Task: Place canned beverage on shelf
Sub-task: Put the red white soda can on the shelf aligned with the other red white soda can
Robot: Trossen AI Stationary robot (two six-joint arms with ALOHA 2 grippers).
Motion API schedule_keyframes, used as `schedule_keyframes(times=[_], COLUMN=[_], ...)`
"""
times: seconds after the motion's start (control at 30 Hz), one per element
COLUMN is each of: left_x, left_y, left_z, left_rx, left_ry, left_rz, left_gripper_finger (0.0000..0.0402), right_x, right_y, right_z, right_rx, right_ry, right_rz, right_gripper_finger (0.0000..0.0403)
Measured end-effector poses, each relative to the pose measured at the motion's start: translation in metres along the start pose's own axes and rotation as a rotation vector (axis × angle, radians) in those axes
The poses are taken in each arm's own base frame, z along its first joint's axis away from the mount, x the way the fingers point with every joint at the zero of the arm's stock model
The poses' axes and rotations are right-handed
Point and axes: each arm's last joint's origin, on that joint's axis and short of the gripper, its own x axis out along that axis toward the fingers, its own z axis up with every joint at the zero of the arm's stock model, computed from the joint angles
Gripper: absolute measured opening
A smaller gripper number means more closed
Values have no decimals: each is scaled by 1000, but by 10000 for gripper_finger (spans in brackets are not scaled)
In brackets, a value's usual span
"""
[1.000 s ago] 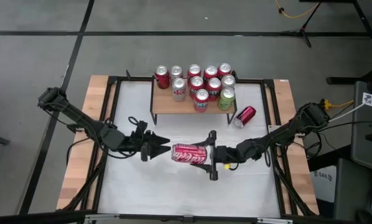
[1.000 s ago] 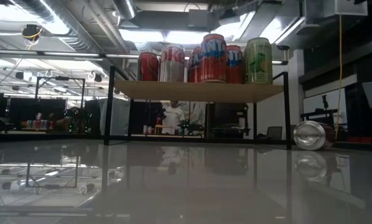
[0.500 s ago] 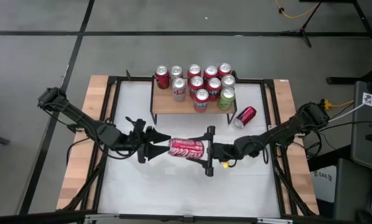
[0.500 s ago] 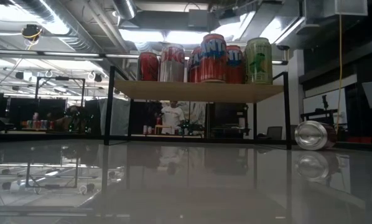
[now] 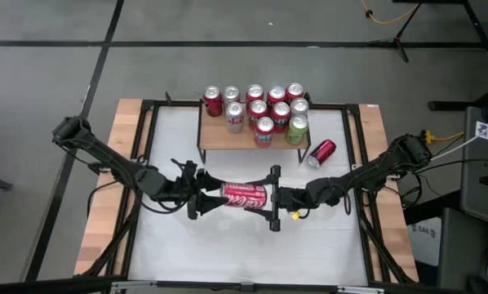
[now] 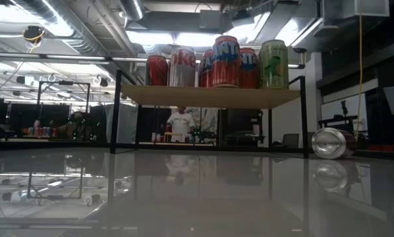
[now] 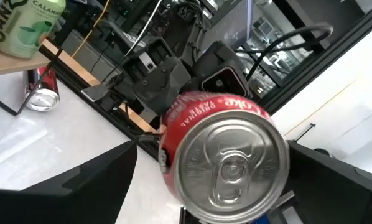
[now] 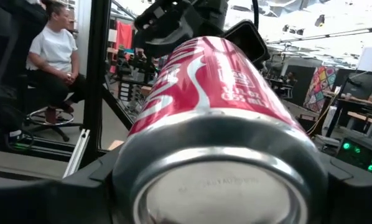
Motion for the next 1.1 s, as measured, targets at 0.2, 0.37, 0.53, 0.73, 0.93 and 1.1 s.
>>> schedule_keyframes(times=[0.2, 0.37, 0.53, 0.73, 0.93, 1.1], left_x=[8, 9, 12, 23, 28, 28], left_y=[-1, 0, 4, 9, 11, 11], left_z=[-6, -6, -3, -8, -12, -12], left_rx=[31, 32, 32, 24, 21, 22], left_ry=[-14, -20, -29, -23, -32, -33], left_rz=[-45, -36, -25, -57, -53, -50], left_gripper_finger=[385, 385, 385, 385, 383, 352], right_x=[0, 0, 0, 0, 0, 0], right_y=[-1, 0, 0, 0, 1, 2], right_z=[0, -1, -1, -2, -6, -9], right_rx=[20, 15, 15, 13, 1, -6], right_ry=[2, 11, 11, 16, 60, 93], right_rz=[1, 20, 21, 21, 30, 26], right_gripper_finger=[295, 295, 295, 295, 295, 295])
